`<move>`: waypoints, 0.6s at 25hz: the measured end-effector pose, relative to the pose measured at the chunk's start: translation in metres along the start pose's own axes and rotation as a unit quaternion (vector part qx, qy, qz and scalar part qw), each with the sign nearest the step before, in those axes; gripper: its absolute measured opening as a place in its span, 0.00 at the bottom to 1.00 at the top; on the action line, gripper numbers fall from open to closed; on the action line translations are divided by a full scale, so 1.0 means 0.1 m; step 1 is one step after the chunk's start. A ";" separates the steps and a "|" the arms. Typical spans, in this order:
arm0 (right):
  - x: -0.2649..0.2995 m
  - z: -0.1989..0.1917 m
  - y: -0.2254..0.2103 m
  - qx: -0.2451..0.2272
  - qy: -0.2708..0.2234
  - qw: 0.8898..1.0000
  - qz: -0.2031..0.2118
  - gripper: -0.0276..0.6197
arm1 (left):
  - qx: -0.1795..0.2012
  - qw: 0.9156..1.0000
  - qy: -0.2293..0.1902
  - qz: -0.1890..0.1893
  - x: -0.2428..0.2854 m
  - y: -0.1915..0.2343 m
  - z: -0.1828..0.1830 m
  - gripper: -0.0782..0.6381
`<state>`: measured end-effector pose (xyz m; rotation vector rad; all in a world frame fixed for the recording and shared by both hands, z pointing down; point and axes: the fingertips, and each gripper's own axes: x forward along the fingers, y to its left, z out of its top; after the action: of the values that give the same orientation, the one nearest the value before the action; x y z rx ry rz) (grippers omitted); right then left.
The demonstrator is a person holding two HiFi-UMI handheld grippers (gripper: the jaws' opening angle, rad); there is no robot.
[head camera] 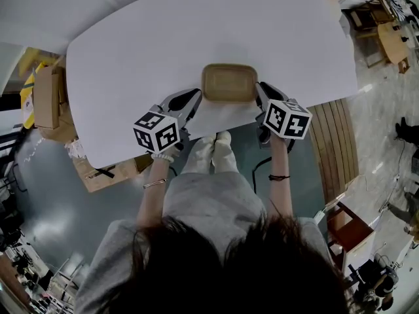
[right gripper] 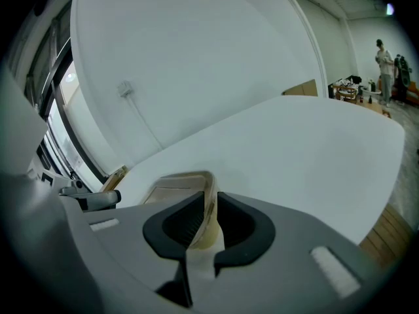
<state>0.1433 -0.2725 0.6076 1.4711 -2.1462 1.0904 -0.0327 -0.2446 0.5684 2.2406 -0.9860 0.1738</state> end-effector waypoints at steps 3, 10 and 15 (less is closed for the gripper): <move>0.01 0.01 -0.01 0.004 0.000 1.000 0.000 0.15 | -0.002 1.000 0.000 0.001 0.02 0.00 -0.01 0.10; 0.03 0.01 -0.01 0.010 -0.002 1.000 -0.005 0.14 | -0.005 1.000 -0.002 0.005 0.01 0.00 -0.03 0.10; 0.06 0.02 -0.02 0.024 0.001 1.000 -0.011 0.13 | -0.005 1.000 -0.006 0.008 0.00 0.02 -0.01 0.10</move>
<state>0.1427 -0.2777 0.6110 1.5107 -2.1123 1.1417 -0.0344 -0.2451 0.5699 2.2279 -1.0085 0.1623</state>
